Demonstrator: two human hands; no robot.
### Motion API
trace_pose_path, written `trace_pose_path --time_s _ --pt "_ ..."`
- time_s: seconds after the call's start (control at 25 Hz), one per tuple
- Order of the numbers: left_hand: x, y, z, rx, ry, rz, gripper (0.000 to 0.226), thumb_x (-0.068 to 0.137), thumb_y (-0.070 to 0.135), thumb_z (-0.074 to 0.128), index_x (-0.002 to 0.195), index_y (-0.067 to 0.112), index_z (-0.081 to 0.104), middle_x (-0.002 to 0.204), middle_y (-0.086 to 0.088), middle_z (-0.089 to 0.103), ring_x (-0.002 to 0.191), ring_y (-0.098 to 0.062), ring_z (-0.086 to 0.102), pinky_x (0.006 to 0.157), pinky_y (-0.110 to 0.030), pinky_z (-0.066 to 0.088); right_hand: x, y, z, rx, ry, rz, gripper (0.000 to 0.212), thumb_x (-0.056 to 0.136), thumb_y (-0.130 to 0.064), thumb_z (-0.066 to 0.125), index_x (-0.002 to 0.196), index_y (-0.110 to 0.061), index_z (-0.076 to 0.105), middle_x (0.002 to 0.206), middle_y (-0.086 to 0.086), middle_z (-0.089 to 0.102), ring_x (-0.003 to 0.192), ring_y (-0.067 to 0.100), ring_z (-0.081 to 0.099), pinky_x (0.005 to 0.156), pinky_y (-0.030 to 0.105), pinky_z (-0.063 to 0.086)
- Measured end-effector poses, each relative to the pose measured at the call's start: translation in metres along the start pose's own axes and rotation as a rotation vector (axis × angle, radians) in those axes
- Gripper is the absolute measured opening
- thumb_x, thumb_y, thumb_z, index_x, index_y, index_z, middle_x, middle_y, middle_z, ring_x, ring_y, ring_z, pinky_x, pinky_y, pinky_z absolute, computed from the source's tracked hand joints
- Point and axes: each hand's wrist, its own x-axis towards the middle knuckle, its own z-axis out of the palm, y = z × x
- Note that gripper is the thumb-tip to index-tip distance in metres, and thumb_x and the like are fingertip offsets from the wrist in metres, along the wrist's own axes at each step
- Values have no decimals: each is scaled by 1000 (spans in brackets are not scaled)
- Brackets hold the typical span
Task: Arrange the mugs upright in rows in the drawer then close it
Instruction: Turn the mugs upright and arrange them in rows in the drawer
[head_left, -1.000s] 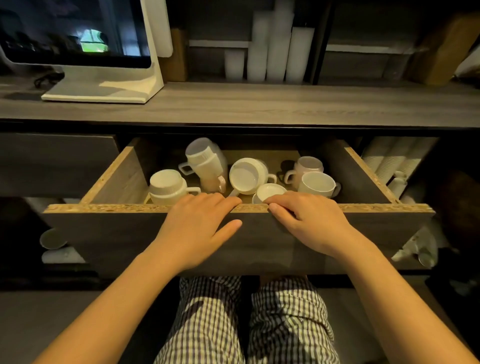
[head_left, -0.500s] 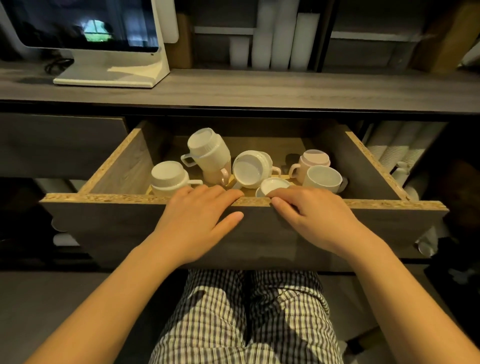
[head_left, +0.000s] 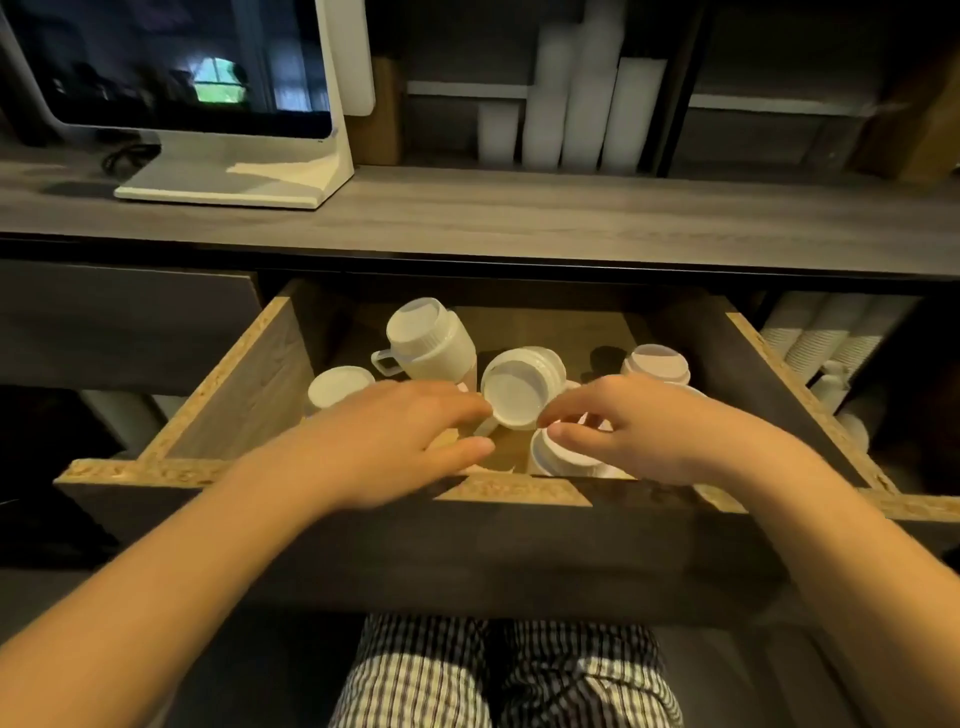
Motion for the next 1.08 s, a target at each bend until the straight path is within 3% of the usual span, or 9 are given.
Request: trace_pose_path --time_s 0.2,0.44,0.72,0.96,1.08 --pt "44 -22 -26 104 6 -25 48 91 51 42 136 36 39 138 10 49 119 -10 50 98 -32 46 55 4 -25 -134 -24 -6 33 94 -41 45 121 -28 59 113 -5 66 95 14 63 86 35 55" --pt "104 -54 -32 470 13 -115 60 88 55 44 139 25 34 135 -1 50 116 -21 51 93 -36 42 115 21 -34 -219 -66 7 34 94 -38 47 122 -24 59 117 -1 66 100 16 63 88 33 54" --pt "129 -86 -21 601 -89 -382 64 82 62 49 126 15 44 92 -2 53 79 -18 52 68 -33 42 160 36 -16 -253 -73 15 37 93 -41 47 127 -25 53 116 0 64 100 18 61 87 34 53" --pt "129 -125 -1 391 -34 -338 75 76 60 60 133 20 30 117 -1 56 97 -17 57 75 -31 48 154 35 10 -136 72 -95 41 94 -43 42 134 -32 43 126 -5 57 107 12 58 88 26 50" --pt "129 -142 6 47 -34 -306 76 71 54 69 131 26 30 120 6 52 101 -11 54 81 -26 50 153 37 20 -121 87 -91 39 95 -44 39 132 -33 44 127 -6 56 112 12 55 92 27 46"
